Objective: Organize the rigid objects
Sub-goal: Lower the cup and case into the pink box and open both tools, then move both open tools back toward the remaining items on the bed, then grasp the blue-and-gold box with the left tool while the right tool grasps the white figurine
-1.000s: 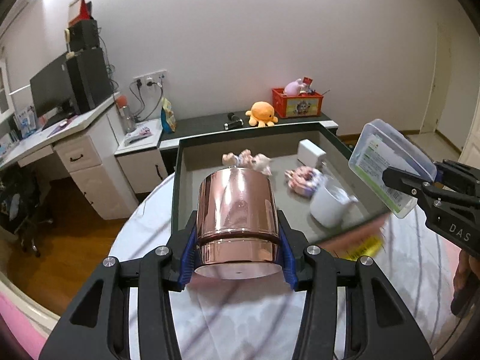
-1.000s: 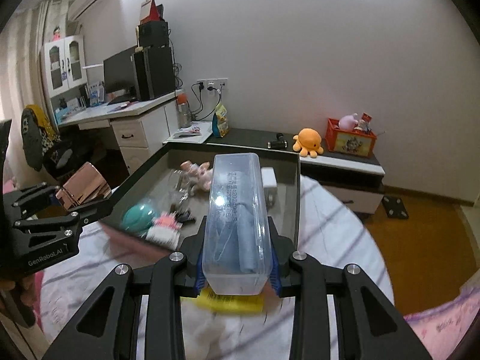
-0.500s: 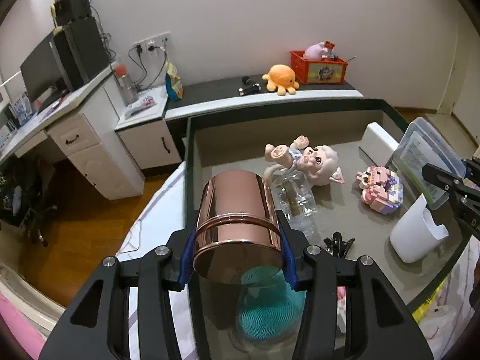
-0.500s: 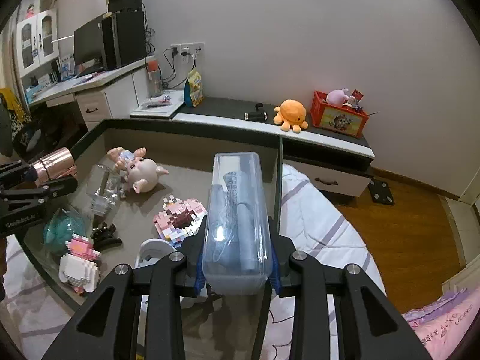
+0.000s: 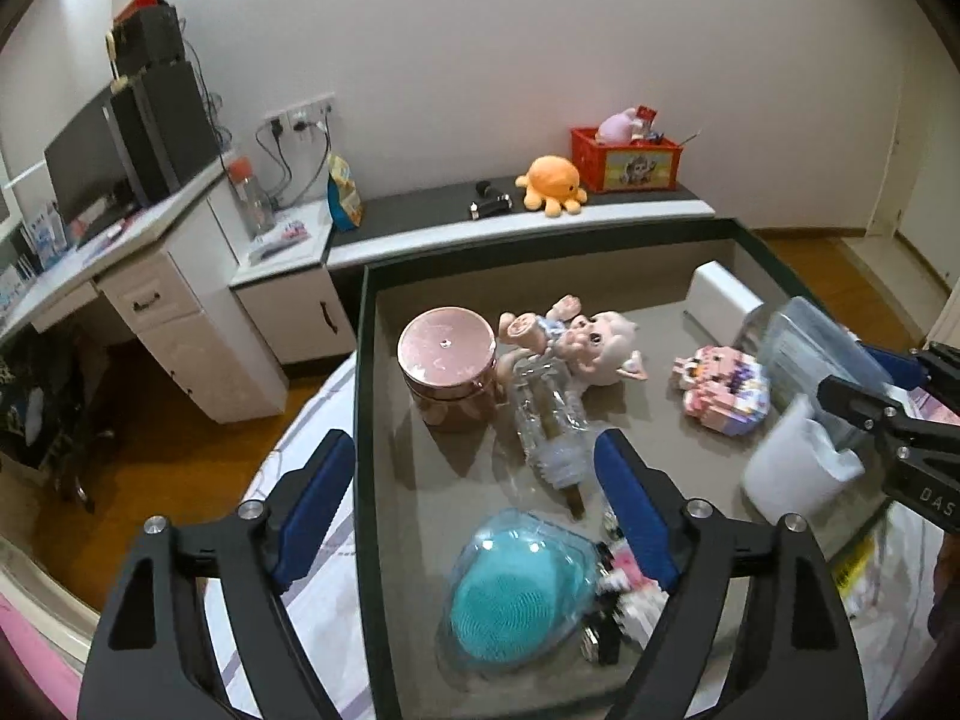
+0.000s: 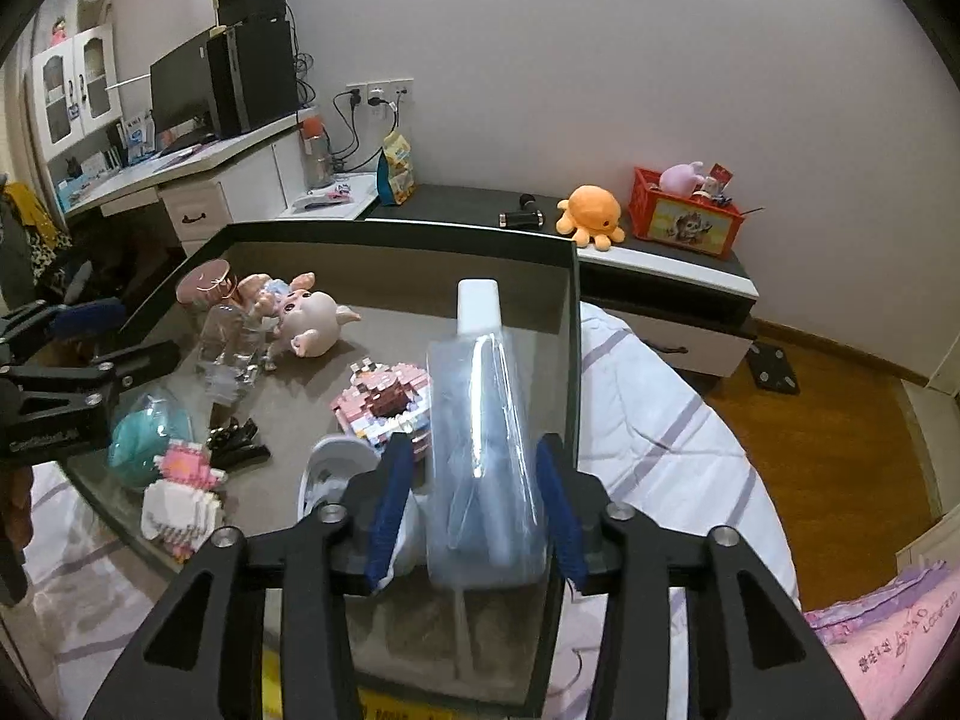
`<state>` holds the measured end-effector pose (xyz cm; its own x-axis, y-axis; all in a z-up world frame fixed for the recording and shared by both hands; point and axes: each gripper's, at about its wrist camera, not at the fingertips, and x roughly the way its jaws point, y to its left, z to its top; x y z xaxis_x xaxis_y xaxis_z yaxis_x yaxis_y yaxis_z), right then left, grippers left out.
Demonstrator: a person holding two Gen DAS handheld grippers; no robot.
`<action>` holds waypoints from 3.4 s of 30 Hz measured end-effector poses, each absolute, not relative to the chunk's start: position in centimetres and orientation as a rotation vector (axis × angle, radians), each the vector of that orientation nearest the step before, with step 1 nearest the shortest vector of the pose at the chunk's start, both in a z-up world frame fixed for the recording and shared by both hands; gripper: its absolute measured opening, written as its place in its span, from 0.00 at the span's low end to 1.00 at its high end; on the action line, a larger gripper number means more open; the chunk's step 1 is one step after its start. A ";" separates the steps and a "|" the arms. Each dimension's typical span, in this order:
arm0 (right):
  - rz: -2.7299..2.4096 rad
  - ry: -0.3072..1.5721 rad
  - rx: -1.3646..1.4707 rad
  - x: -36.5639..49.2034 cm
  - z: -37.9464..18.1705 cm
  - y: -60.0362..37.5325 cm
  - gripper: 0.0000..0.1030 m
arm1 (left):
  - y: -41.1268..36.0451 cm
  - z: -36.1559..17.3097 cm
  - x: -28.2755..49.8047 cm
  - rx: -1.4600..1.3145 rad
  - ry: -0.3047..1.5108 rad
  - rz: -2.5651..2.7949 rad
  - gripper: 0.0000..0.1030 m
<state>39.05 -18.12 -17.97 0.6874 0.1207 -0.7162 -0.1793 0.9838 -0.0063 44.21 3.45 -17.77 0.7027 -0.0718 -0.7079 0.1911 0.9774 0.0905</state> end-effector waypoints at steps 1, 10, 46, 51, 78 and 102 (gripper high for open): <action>0.170 0.789 -0.072 38.8 -17.8 -18.1 0.46 | 3.5 -17.3 43.7 0.155 0.769 -0.154 0.84; 0.231 0.700 -0.009 33.4 -14.1 -18.5 0.59 | 3.8 -13.3 36.4 0.123 0.646 -0.158 0.98; 0.078 0.317 0.011 9.4 -9.3 -18.8 1.00 | 2.9 -9.4 11.8 0.072 0.342 0.009 1.00; 0.083 0.325 0.018 9.2 -9.4 -18.6 1.00 | 2.3 -9.5 11.8 0.093 0.352 -0.010 1.00; 0.091 0.526 0.030 13.6 -14.7 -18.6 1.00 | 0.8 -17.8 18.1 0.134 0.641 -0.069 1.00; 0.079 0.682 0.090 19.4 -20.0 -20.6 1.00 | -2.2 -24.1 24.6 0.093 0.843 -0.240 0.16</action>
